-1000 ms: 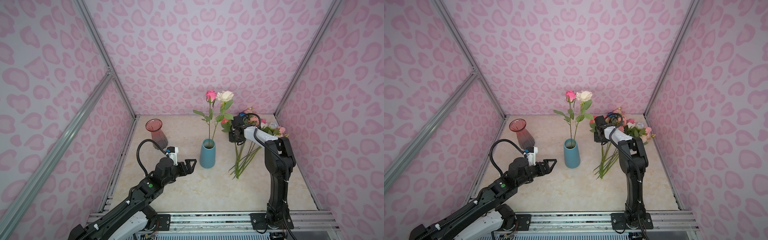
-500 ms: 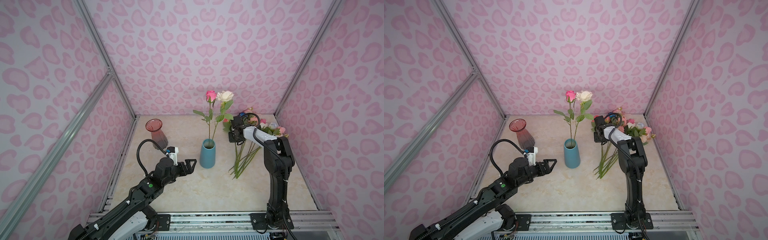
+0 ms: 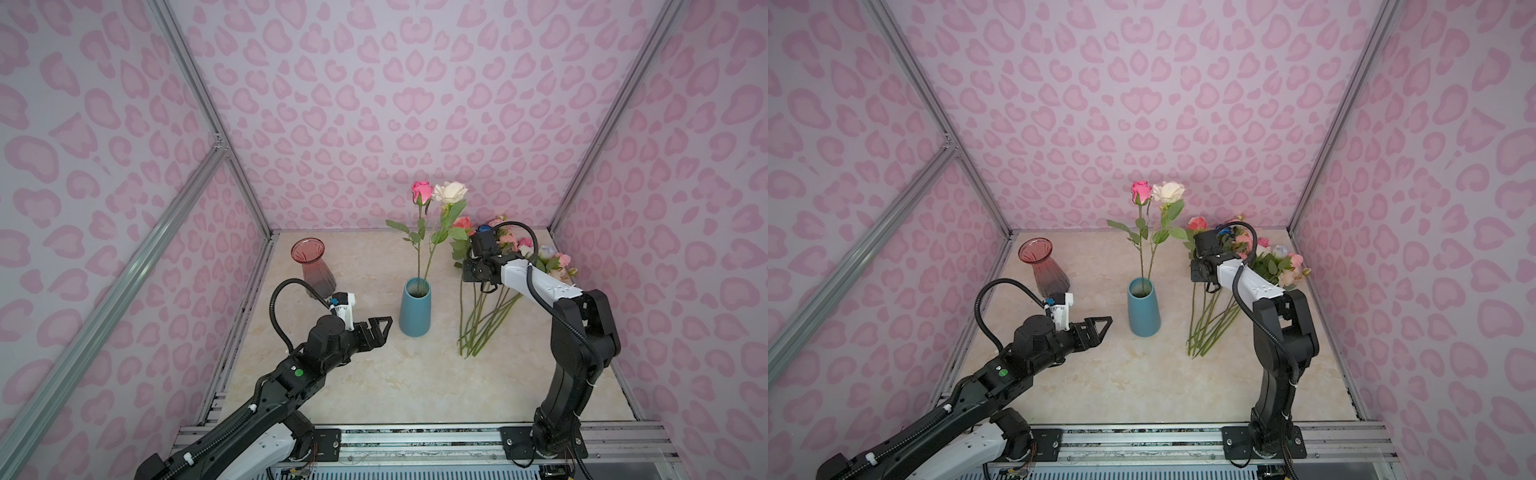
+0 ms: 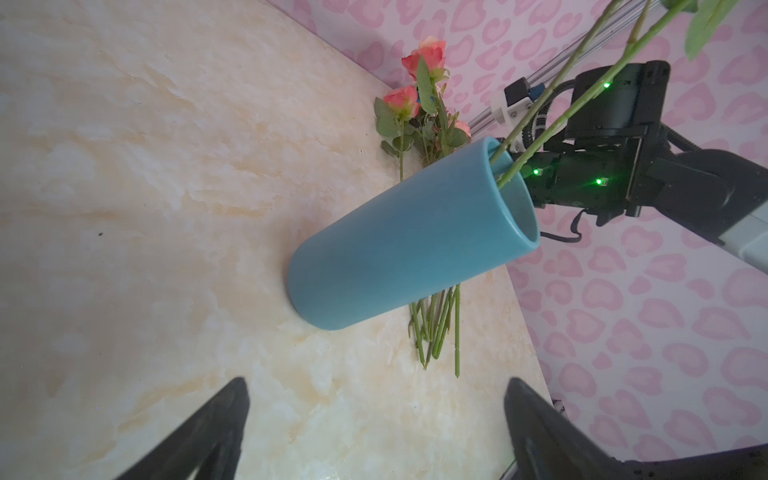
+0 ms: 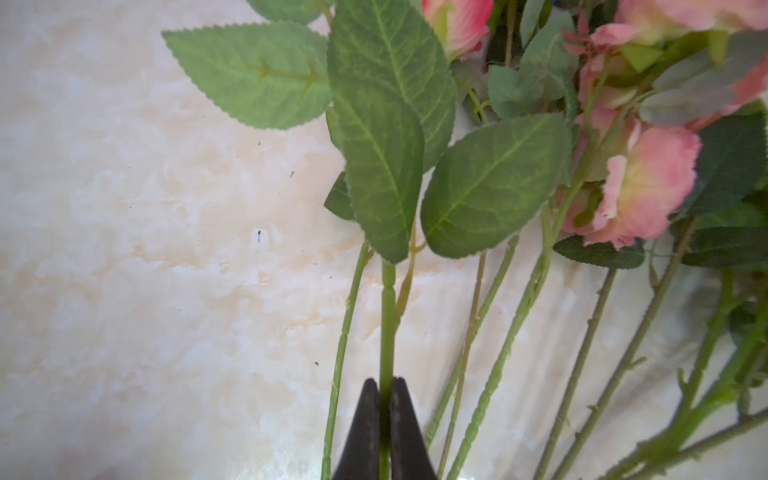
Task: Arrange the flowers into the vase
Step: 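Grasp a peach rose stem in the bunch with the right gripper, then lift the peach rose upward out of the bunch with the right gripper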
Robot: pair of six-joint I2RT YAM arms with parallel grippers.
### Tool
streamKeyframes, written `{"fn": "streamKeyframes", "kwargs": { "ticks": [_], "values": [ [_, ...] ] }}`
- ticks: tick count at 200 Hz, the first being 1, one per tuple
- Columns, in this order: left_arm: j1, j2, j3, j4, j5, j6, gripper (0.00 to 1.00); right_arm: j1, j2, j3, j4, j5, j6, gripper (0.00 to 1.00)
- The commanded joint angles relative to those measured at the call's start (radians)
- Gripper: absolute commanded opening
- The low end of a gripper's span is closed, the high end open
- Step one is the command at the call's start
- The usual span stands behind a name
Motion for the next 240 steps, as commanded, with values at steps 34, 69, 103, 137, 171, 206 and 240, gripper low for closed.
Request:
{"fn": "streamKeyframes", "kwargs": {
  "ticks": [34, 69, 103, 137, 171, 206, 240],
  "values": [
    [0.001, -0.040, 0.014, -0.007, -0.037, 0.014, 0.97, 0.009, -0.256, -0.199, 0.193, 0.007, 0.064, 0.05],
    [0.000, -0.071, 0.023, -0.038, -0.064, 0.021, 0.97, 0.017, -0.411, -0.273, 0.253, 0.043, 0.069, 0.05],
    [0.001, -0.118, 0.031, -0.080, -0.130, 0.024, 0.97, 0.045, -0.564, -0.338, 0.334, 0.111, 0.075, 0.05],
    [0.001, -0.176, 0.028, -0.124, -0.226, 0.001, 0.97, 0.089, -0.693, -0.390, 0.417, 0.195, 0.066, 0.05],
    [0.001, -0.241, 0.022, -0.164, -0.314, -0.029, 0.97, 0.156, -0.757, -0.373, 0.484, 0.242, 0.014, 0.05],
    [0.001, -0.268, 0.029, -0.191, -0.334, -0.030, 0.97, 0.237, -0.781, -0.329, 0.553, 0.307, -0.042, 0.05],
    [0.001, -0.278, 0.032, -0.204, -0.334, -0.034, 0.97, 0.290, -0.765, -0.273, 0.596, 0.324, -0.084, 0.05]
  ]
}}
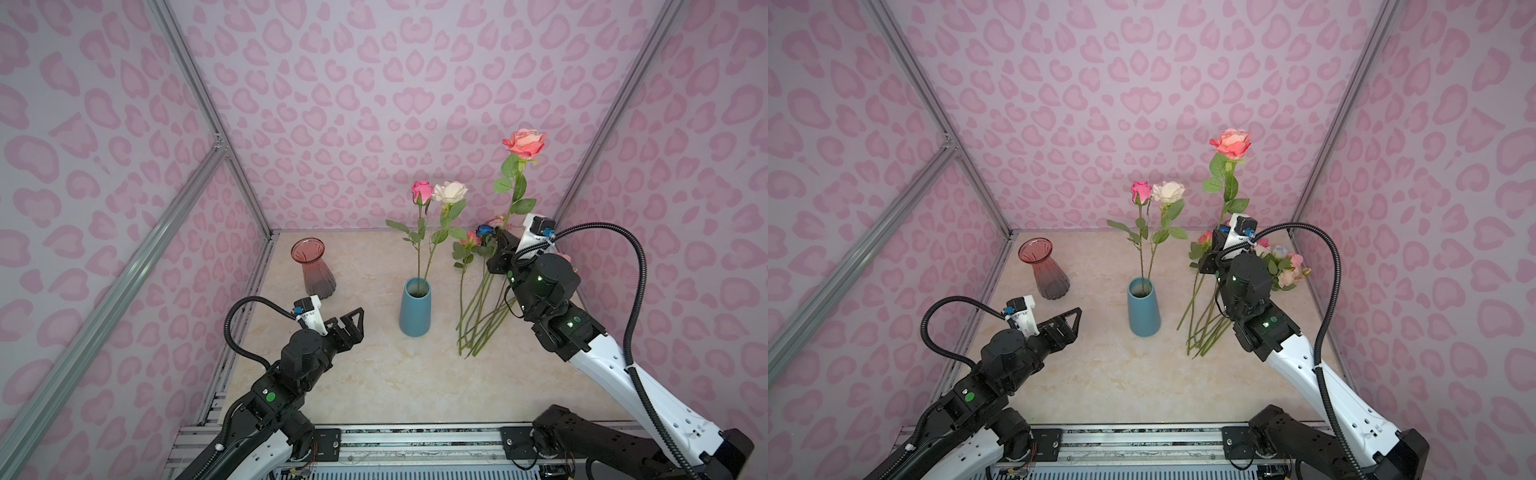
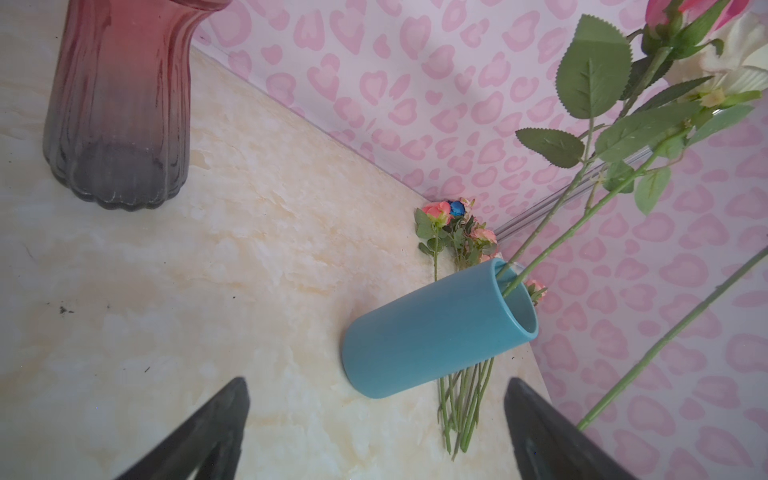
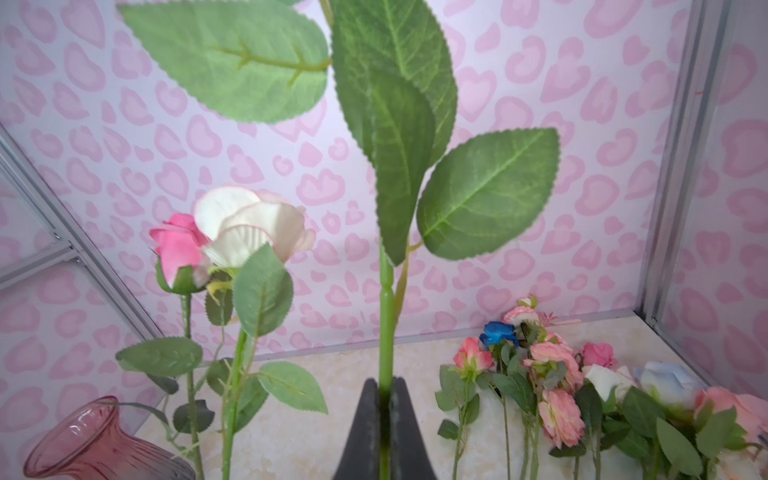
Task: Arrange the flowers into the vase
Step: 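Lift the peach rose upward out of the bunch with the right gripper, then move the peach rose over the teal vase and lower its stem inside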
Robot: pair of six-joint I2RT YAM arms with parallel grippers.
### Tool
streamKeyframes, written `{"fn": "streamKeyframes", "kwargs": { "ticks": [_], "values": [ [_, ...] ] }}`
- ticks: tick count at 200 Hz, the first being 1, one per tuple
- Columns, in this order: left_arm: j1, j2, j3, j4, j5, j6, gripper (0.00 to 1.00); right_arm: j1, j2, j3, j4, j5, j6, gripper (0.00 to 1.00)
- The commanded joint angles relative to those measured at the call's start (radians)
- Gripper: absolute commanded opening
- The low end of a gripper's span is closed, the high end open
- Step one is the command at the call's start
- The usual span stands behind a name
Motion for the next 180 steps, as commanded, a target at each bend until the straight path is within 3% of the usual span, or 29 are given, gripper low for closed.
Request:
{"fn": "streamKeyframes", "kwargs": {
  "ticks": [1, 121, 180],
  "values": [
    [0.001, -0.007, 0.015, -0.011, -0.021, -0.014, 0.97, 0.028, 0.012, 0.033, 0.075, 0.040, -0.050, 0.05],
    [0.001, -0.002, 0.033, -0.024, 0.036, 0.002, 0.97, 0.174, 0.252, 0.244, 0.258, 0.039, -0.194, 0.05],
    [0.001, -0.045, 0.022, -0.042, 0.032, 0.001, 0.97, 0.190, 0.359, 0.338, 0.290, 0.023, -0.247, 0.05]
  ]
}}
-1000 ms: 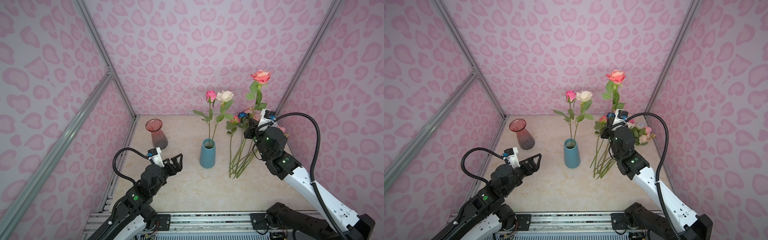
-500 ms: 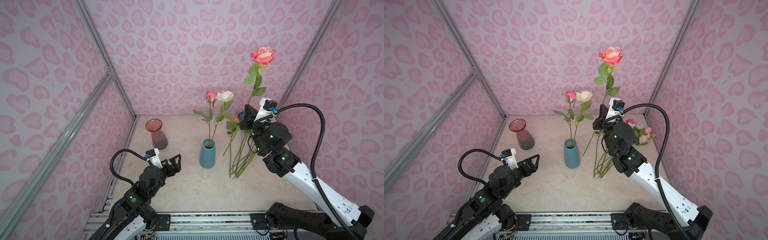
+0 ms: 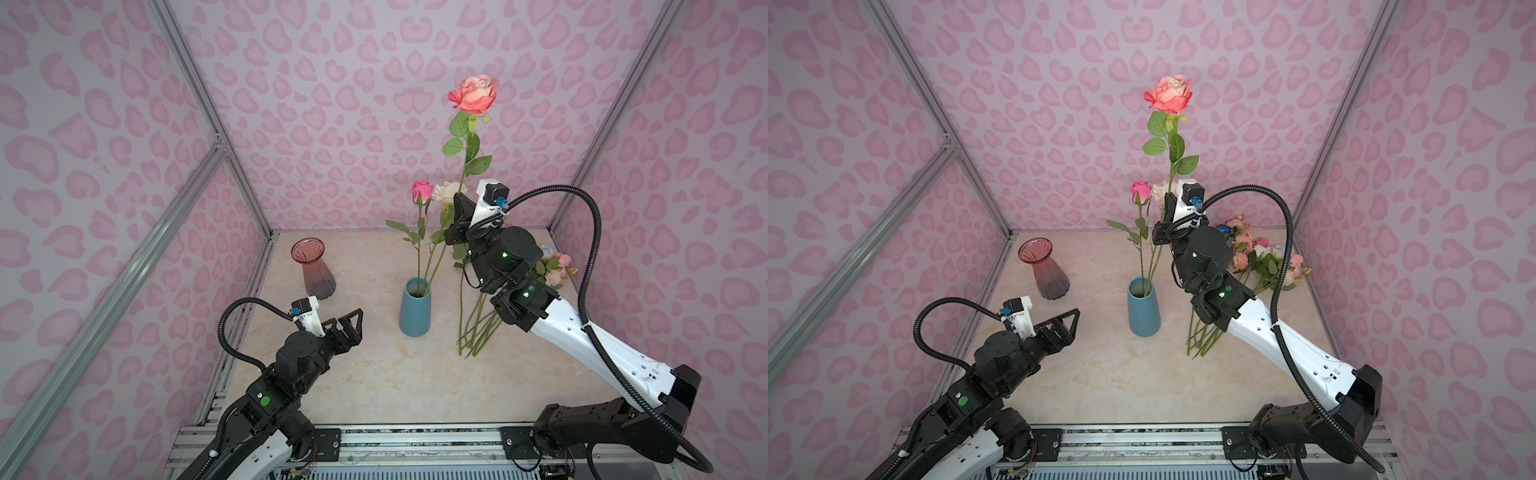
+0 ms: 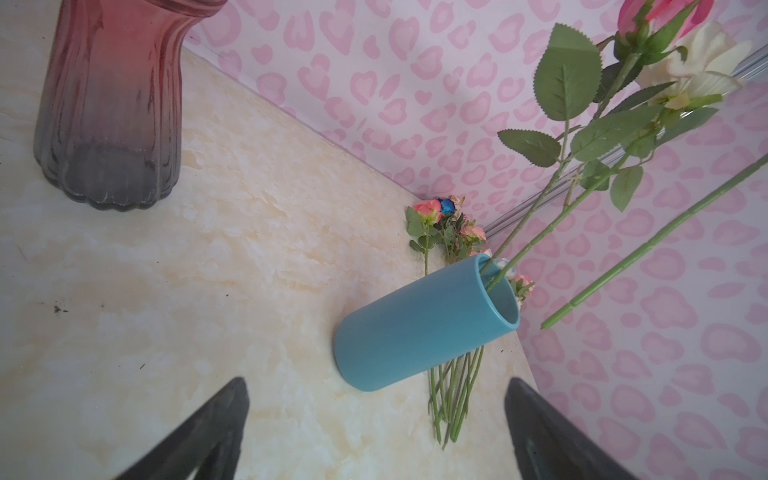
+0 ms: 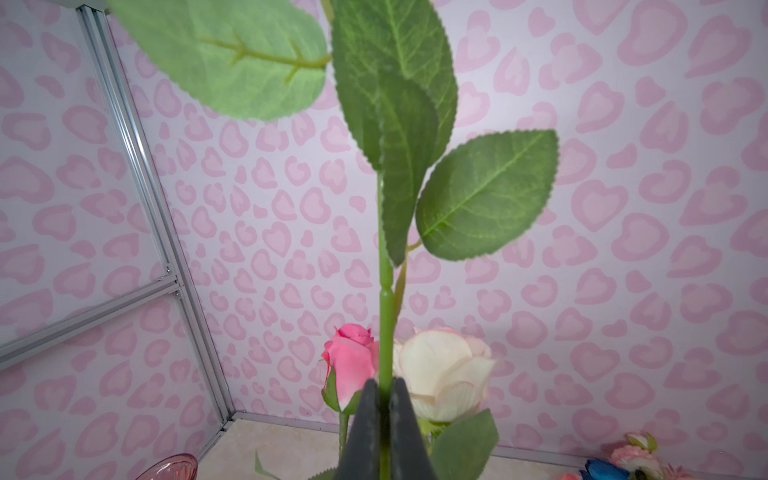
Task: Arrange the flowers into the vase
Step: 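Move the peach rose over the teal vase and lower its stem inside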
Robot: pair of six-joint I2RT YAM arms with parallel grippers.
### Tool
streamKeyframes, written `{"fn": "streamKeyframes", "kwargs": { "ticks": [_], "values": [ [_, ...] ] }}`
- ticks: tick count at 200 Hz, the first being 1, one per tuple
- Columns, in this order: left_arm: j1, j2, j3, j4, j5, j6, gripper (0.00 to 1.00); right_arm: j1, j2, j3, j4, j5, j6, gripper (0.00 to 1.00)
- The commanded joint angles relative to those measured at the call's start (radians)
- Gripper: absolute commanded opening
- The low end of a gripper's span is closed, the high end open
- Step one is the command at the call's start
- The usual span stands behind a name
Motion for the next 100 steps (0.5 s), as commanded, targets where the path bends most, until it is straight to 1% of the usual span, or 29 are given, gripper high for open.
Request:
{"fn": "streamKeyframes", "kwargs": {
  "ticks": [1, 22, 53, 100],
  "values": [
    [0.001, -0.008, 0.002, -0.002, 0.005, 0.000, 0.97, 0.003, 0.031, 0.018, 0.064, -0.005, -0.041, 0.05],
    [0.001, -0.004, 0.004, 0.000, 0.005, 0.000, 0.97, 0.003, 0.071, 0.043, 0.067, -0.017, -0.055, 0.05],
    [0.001, 0.003, 0.001, 0.006, 0.001, 0.005, 0.97, 0.012, 0.115, 0.025, 0.121, -0.043, -0.093, 0.05],
    [0.001, 0.003, -0.010, 0.006, -0.007, 0.005, 0.97, 0.048, 0.126, -0.081, 0.192, -0.077, -0.105, 0.06]
  ]
}}
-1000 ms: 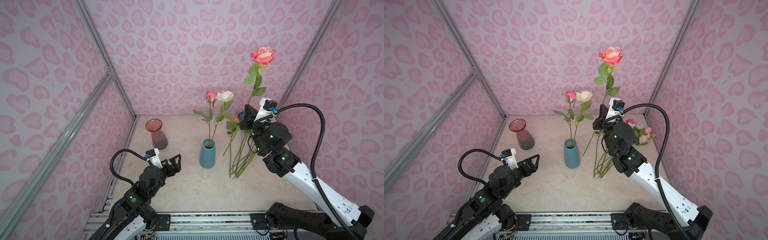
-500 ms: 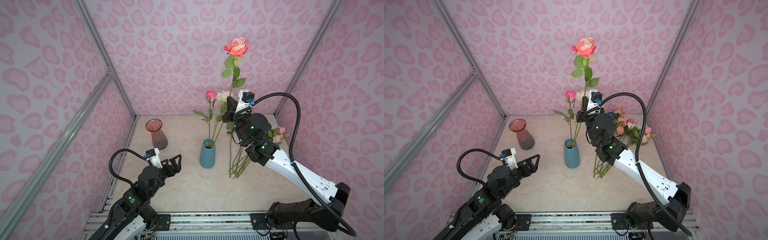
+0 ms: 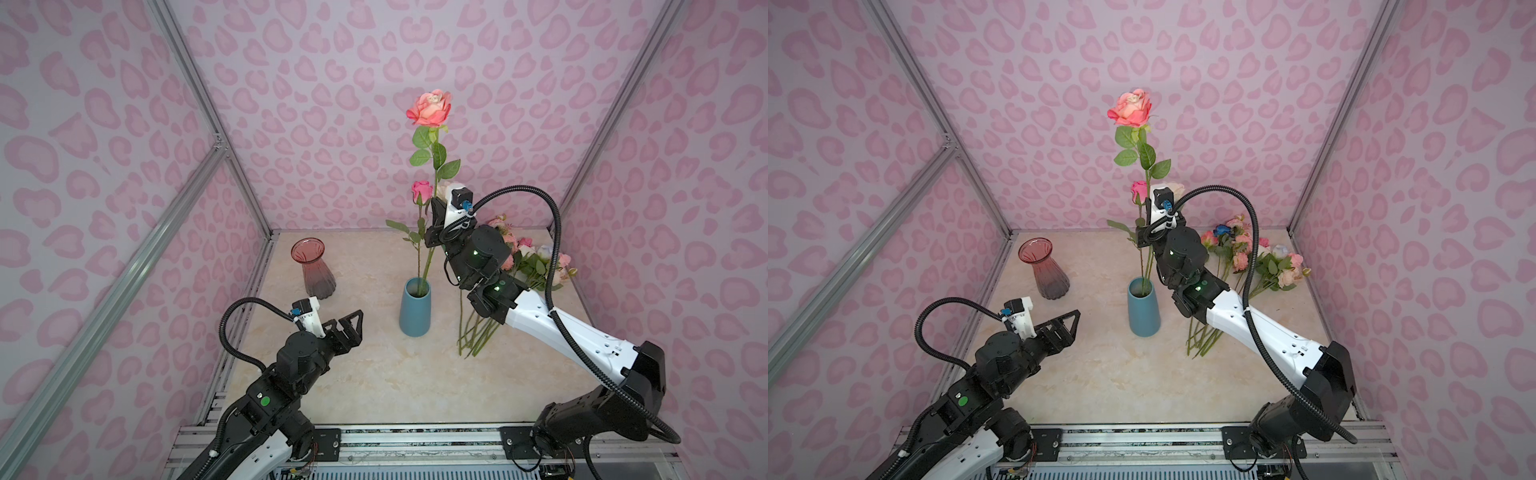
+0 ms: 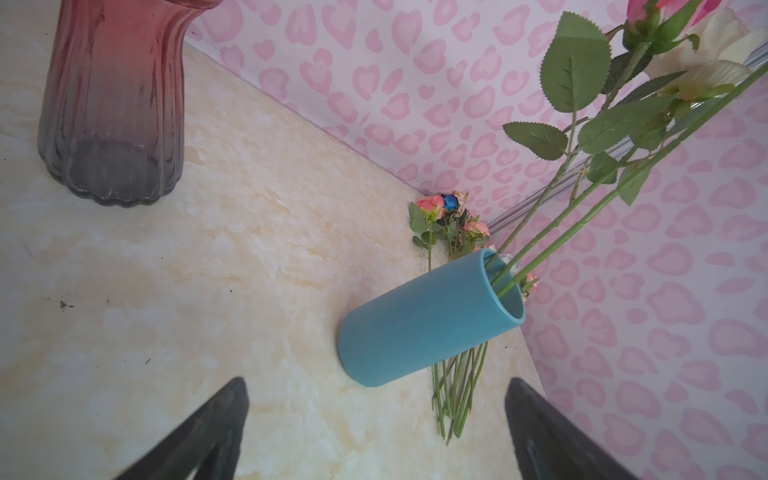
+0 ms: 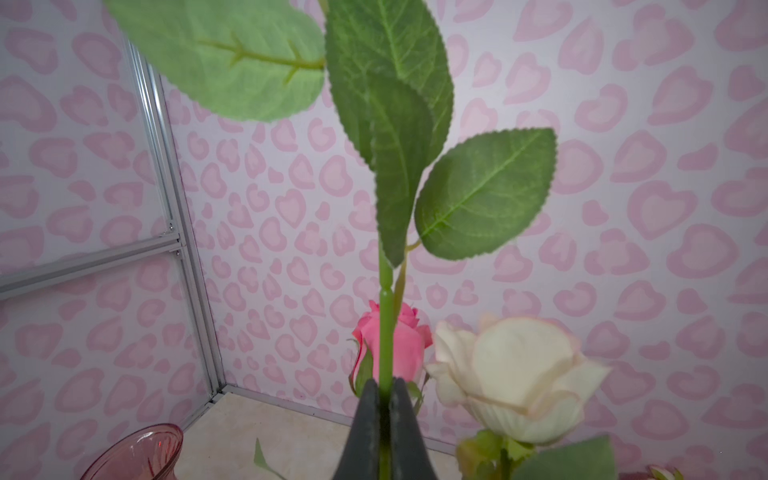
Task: Arrange the flowers into the vase
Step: 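Move the peach rose over the teal vase and lower its stem inside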
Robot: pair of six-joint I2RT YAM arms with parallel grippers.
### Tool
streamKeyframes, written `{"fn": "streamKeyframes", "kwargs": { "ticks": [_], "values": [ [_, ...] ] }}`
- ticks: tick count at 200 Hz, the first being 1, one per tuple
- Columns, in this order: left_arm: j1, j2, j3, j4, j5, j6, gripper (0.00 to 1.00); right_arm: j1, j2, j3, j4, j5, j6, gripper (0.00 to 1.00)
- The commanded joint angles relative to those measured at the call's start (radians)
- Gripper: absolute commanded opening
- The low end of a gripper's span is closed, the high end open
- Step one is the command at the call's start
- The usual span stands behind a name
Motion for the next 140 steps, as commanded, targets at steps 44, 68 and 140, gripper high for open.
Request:
{"fn": "streamKeyframes", "kwargs": {
  "ticks": [44, 68, 140],
  "values": [
    [0.001, 0.005, -0.019, 0.015, -0.010, -0.001, 0.97, 0.070, -0.019, -0.176, 0.136, -0.019, -0.016, 0.06],
    [0.001, 0.012, -0.027, 0.023, -0.003, -0.006, 0.97, 0.088, -0.025, -0.228, 0.134, -0.022, -0.005, 0.06],
    [0.002, 0.030, -0.047, 0.040, 0.010, -0.025, 0.97, 0.105, -0.016, -0.329, 0.123, 0.001, 0.063, 0.08]
  ]
}}
